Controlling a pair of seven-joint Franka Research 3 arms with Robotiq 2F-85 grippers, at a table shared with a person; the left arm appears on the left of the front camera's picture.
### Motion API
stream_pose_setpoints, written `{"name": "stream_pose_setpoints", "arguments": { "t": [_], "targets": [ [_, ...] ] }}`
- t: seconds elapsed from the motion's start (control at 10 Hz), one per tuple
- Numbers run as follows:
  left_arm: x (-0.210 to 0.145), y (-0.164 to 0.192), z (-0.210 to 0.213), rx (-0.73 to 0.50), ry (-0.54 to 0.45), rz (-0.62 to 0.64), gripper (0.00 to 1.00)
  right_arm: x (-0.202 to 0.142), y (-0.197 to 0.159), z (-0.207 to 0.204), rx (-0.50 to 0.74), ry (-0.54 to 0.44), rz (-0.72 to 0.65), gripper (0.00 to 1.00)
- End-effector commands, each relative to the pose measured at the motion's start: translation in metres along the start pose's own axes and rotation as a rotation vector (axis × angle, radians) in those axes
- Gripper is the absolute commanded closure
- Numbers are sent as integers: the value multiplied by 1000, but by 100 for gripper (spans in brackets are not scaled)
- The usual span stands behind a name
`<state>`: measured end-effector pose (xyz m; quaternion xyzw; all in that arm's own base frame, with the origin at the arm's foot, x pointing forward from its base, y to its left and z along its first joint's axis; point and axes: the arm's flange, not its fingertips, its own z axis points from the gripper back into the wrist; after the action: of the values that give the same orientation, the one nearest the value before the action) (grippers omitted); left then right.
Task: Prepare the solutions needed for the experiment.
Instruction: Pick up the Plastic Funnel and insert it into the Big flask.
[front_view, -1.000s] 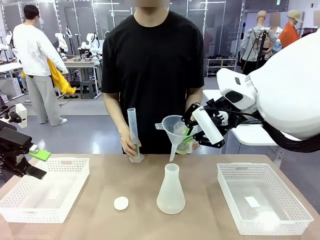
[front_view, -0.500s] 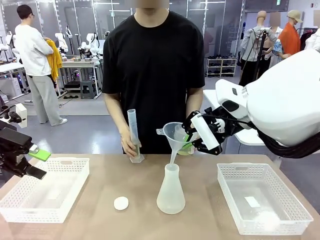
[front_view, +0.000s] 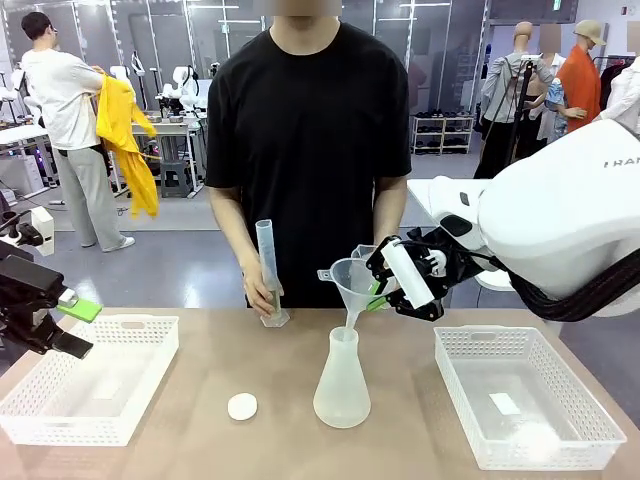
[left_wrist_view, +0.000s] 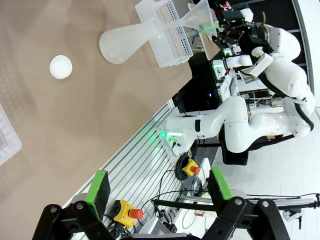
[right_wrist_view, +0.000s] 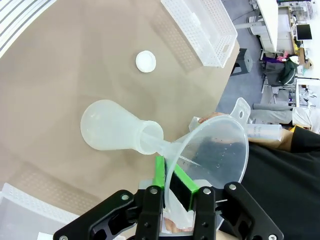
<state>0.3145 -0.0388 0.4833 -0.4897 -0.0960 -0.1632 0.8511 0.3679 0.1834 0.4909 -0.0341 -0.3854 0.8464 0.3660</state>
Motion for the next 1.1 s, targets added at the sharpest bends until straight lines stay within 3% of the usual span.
{"name": "stream_pose_setpoints", "arguments": {
  "t": [0.0, 1.0],
  "targets": [
    [3, -1, -1, -27, -10, -20, 0, -14, 2, -13, -10, -5, 5, 94],
    [3, -1, -1, -27, -10, -20, 0, -29, 7, -53, 37, -43, -42, 94]
  ]
}}
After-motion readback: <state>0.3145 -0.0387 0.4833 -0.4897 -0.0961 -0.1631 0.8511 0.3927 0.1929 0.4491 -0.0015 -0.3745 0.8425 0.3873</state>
